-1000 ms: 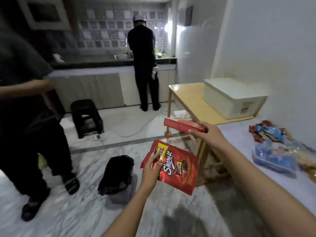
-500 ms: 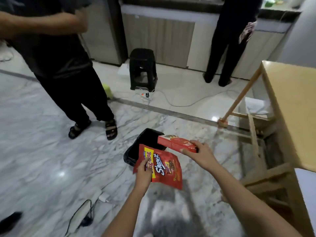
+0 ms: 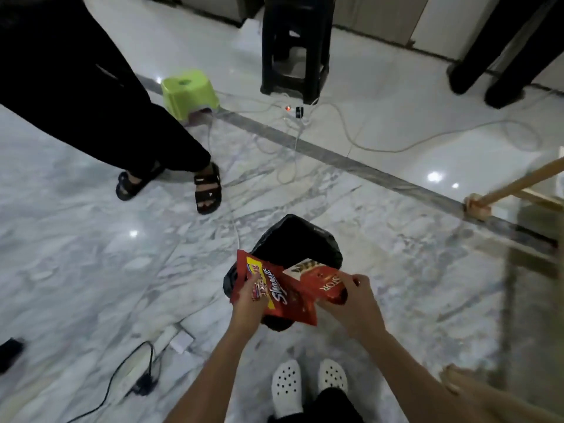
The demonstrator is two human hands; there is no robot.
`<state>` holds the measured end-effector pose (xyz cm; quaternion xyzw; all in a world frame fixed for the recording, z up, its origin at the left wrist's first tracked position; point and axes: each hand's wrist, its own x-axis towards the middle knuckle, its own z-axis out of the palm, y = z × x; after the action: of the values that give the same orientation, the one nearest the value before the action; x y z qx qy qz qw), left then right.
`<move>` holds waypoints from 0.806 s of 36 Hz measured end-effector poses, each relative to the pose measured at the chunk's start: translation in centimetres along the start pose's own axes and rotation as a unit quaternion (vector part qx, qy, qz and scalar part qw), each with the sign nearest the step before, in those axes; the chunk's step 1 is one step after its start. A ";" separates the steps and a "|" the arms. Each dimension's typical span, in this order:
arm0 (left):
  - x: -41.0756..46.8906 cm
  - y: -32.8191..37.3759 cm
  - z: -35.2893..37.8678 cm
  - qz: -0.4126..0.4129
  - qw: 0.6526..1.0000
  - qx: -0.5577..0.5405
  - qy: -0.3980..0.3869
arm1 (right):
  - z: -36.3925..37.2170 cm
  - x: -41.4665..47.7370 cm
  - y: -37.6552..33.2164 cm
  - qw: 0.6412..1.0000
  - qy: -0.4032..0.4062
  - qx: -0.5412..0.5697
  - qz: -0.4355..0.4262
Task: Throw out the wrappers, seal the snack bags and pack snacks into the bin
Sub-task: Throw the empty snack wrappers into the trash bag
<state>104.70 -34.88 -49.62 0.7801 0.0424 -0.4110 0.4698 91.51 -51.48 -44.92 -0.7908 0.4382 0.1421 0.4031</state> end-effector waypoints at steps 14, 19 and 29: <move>12.7 -5.9 2.3 -0.027 0.997 0.072 0.026 | 6.8 12.1 1.9 0.970 0.025 -0.215 -0.114; 13.7 -5.7 2.7 -0.015 0.989 0.144 0.029 | 8.4 13.3 1.9 0.967 0.018 -0.211 -0.139; 9.2 -1.2 1.9 -0.023 0.975 0.205 -0.080 | 6.3 9.6 -0.4 0.967 -0.041 -0.219 -0.121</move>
<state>109.06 -38.66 -57.11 0.8233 -0.0627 -0.4827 0.2920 98.12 -52.08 -54.26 -0.9007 0.2802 0.2168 0.2514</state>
